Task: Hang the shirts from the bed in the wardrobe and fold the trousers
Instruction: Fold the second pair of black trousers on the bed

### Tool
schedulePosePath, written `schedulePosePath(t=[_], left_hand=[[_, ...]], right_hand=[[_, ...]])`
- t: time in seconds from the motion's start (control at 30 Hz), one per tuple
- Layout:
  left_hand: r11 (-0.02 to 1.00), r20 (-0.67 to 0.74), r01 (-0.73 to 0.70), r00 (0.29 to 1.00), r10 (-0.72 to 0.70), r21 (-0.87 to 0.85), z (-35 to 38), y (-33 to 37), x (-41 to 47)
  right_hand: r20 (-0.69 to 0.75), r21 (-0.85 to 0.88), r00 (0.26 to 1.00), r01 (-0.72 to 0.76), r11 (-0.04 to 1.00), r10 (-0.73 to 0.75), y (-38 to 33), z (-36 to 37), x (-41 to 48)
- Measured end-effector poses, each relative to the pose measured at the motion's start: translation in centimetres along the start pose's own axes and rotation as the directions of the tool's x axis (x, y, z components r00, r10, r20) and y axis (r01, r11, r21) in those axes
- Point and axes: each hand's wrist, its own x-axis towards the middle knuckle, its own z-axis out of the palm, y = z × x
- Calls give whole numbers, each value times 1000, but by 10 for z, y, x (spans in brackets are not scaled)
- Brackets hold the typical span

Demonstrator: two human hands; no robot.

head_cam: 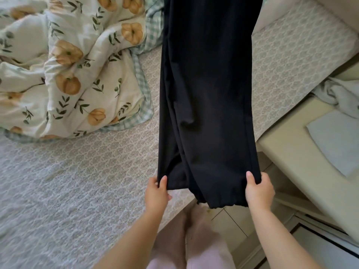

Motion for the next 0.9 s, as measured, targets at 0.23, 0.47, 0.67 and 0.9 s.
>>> schedulePosePath(t=[0.23,0.47,0.67,0.9], left_hand=[[948,-213,-158,952,221,277,-7,-9,10],[980,133,-179,977,166,88,61,0,-13],[994,38,34,999,-39,107,87,-5,-30],[924,67,-351,936,345,148,94,8,-51]], right_hand=[[272,1,952,-147,989,141,19,7,15],[376,-115,900,-192,975,221,34,14,20],[374,0,903,-227,974,211,41,-9,14],[337,64,913,-268,961,232,25,-21,12]])
